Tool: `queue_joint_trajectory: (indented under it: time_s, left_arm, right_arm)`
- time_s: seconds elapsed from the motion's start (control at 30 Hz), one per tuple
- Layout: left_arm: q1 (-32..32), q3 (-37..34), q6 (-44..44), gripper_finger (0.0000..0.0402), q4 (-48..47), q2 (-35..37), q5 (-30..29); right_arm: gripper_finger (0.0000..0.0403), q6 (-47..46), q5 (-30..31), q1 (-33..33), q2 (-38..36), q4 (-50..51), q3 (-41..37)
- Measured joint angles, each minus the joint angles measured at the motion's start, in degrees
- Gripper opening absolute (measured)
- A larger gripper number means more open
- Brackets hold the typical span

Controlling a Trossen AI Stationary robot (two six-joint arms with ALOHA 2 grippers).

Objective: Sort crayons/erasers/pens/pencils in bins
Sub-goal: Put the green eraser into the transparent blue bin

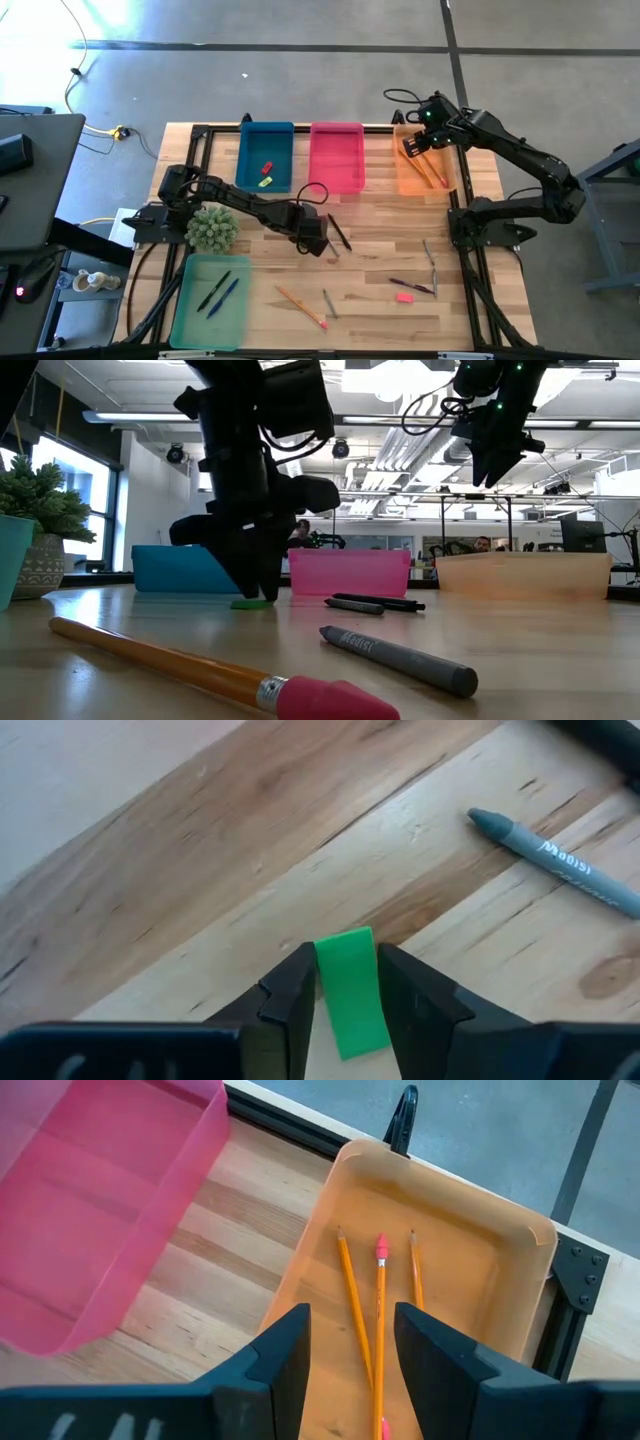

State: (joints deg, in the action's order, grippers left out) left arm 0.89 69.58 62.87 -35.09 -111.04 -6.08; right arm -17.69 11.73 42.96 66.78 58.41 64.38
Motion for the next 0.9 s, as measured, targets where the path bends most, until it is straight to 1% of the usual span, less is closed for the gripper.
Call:
queue_joint_trajectory:
  time_s: [0.3, 0.43, 0.53, 0.63, 0.77, 0.9]
  left_arm:
    - [0.02, 0.11, 0.94, 0.0132, -2.28, 0.04, 0.87]
    - [0.04, 0.11, 0.55, 0.0150, -2.88, 0.09, 0.67]
    - [0.10, 0.11, -0.50, 0.0157, -3.55, 0.09, -0.55]
    - [0.11, 0.15, -0.51, 0.0156, -6.99, 0.13, -1.08]
    - [0.11, 0.24, -0.53, 0.0142, -12.46, 0.20, -1.42]
    - [0.46, 0.22, -0.50, 0.0125, -12.38, 0.20, -0.80]
  right_arm:
    - [0.0138, 0.00, -0.02, 0.00, 0.00, 0.02, 0.00]
    - [0.0138, 0.00, -0.04, 0.00, 0.00, 0.02, 0.00]
    - [0.0138, 0.00, -0.04, 0.00, 0.00, 0.02, 0.00]
    - [0.0138, 0.00, -0.04, 0.00, 0.00, 0.02, 0.00]
    - [0.0138, 0.00, -0.07, 0.00, 0.00, 0.02, 0.00]
    - [0.0138, 0.00, -0.07, 0.00, 0.00, 0.02, 0.00]
